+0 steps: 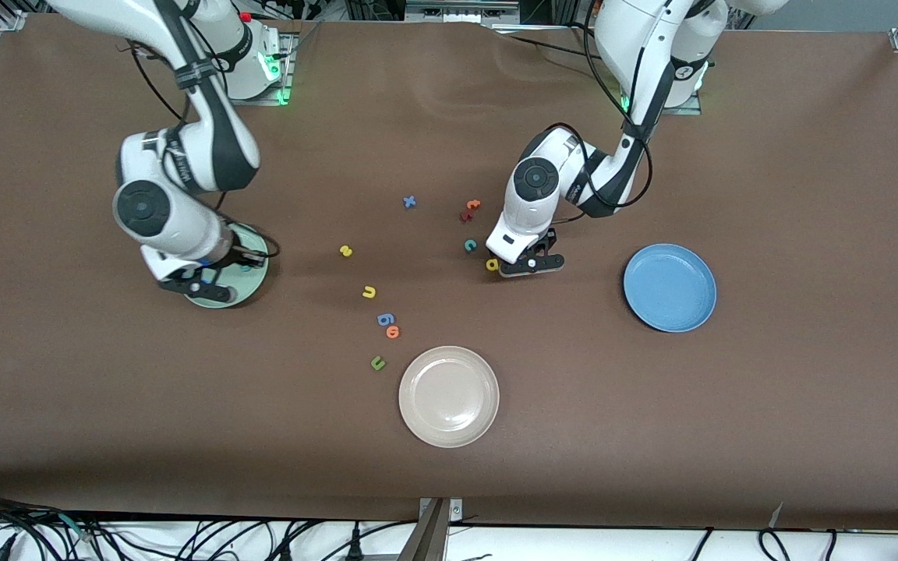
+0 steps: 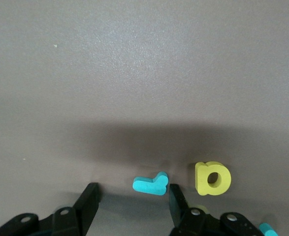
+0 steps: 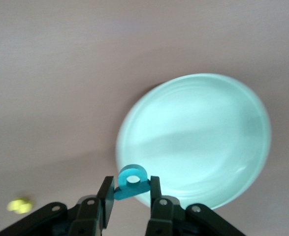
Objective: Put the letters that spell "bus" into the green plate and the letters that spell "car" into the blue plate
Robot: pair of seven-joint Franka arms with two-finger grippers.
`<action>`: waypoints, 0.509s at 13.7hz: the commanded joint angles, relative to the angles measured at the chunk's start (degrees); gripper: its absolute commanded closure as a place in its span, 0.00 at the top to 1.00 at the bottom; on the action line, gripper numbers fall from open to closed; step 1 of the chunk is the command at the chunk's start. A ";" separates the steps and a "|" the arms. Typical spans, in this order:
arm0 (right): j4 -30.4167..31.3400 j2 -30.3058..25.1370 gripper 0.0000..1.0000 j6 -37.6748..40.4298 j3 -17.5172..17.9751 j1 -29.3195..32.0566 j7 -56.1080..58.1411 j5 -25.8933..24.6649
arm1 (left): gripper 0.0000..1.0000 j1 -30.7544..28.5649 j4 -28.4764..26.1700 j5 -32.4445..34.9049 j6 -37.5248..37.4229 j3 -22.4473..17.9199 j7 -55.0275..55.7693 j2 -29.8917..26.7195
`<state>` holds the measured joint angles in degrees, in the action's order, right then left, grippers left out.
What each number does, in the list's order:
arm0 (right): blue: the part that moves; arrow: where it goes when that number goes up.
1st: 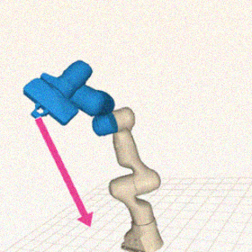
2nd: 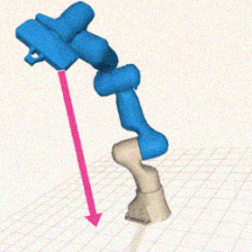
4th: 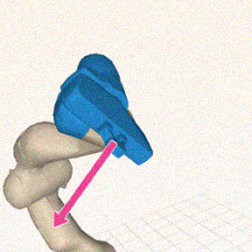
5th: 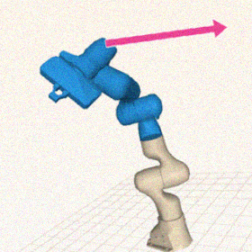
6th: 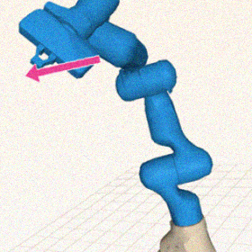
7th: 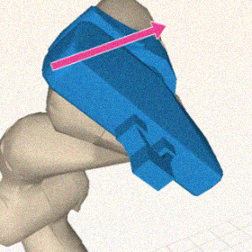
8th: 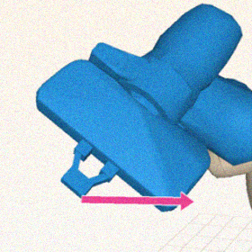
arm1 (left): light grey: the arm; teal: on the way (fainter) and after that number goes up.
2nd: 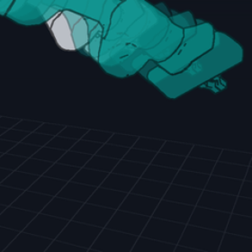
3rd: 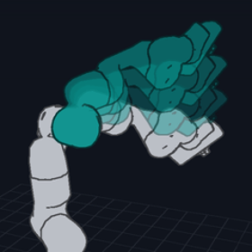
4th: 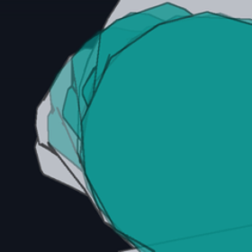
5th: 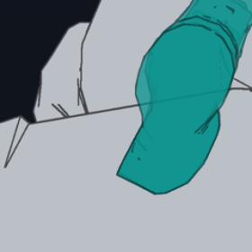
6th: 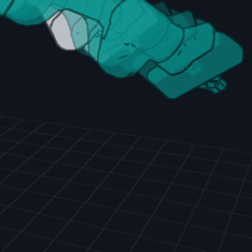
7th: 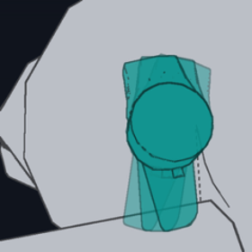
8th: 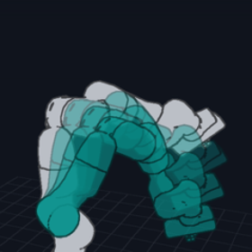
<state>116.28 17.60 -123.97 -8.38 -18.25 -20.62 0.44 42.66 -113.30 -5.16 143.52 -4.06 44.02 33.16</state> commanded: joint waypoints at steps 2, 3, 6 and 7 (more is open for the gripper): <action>1.14 2.43 0.14 -0.13 -4.79 0.05 8.55 -0.53 | 0.65 0.85 3.08 1.55 -1.48 -0.86 1.51 1.82; 1.14 3.66 0.14 -0.22 -5.50 0.40 10.06 -0.36 | 0.63 0.76 3.08 1.55 -1.57 -0.86 1.59 1.91; 1.14 6.65 0.16 -1.36 -5.59 2.68 13.57 0.08 | 0.54 0.76 3.08 1.55 -1.57 -0.86 1.60 1.91; 1.14 7.44 0.17 -2.23 -5.59 3.82 15.50 0.17 | 0.51 0.76 3.08 1.55 -1.57 -0.86 1.60 1.91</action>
<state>117.48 23.80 -124.93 -14.05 -16.17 -8.59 0.45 42.74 -111.82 -5.16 142.86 -4.09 44.22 33.69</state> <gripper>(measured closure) 0.670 0.458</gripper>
